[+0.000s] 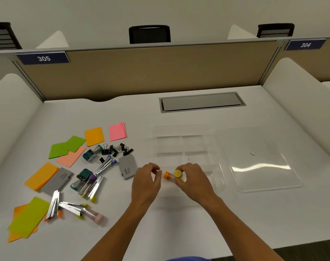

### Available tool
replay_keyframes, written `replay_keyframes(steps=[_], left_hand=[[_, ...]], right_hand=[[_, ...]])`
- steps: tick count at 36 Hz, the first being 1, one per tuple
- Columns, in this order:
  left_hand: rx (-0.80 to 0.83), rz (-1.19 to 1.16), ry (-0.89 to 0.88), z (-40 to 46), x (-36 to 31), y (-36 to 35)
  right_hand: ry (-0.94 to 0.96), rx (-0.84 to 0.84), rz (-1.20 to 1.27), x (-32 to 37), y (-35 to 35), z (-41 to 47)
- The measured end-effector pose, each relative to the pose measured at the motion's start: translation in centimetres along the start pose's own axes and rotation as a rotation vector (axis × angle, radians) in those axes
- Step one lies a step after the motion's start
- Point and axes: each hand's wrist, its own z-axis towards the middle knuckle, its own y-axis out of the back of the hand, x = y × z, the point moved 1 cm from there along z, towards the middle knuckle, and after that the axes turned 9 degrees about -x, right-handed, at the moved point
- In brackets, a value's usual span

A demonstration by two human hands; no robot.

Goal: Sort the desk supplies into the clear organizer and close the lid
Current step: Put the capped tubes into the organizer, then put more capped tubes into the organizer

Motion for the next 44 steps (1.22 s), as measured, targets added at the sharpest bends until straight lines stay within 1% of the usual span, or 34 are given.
replay_keyframes(steps=[7, 12, 15, 22, 29, 34, 37, 41, 44], left_hand=[[-0.041, -0.04, 0.07, -0.9, 1.6, 1.0], [-0.054, -0.04, 0.123, -2.3, 3.1, 1.8], [-0.068, -0.035, 0.169, -3.2, 3.9, 2.7], [-0.111, -0.013, 0.246, -5.0, 6.5, 5.1], [-0.166, 0.135, 0.207, -6.9, 9.6, 7.3], [-0.195, 0.286, 0.196, -8.3, 11.7, 8.3], [-0.201, 0.336, 0.192, -8.8, 12.7, 8.6], [-0.181, 0.363, 0.177, -9.2, 14.2, 9.0], [-0.181, 0.338, 0.158, -9.6, 15.0, 9.3]], right_hand=[[0.158, 0.101, -0.261, 1.3, -1.9, 0.2], [0.213, 0.123, -0.355, 1.2, -3.3, 0.6], [0.228, 0.128, -0.371, 1.1, -3.7, 0.7], [0.181, 0.155, -0.315, 1.3, -3.6, 1.0], [0.16, 0.11, -0.17, 2.7, -3.8, 1.3], [0.224, 0.024, -0.048, 4.8, -4.4, 1.3], [0.291, -0.008, -0.01, 6.2, -5.3, 1.4], [0.357, 0.04, -0.008, 8.1, -6.7, 1.8], [0.392, 0.107, -0.006, 9.6, -7.8, 2.0]])
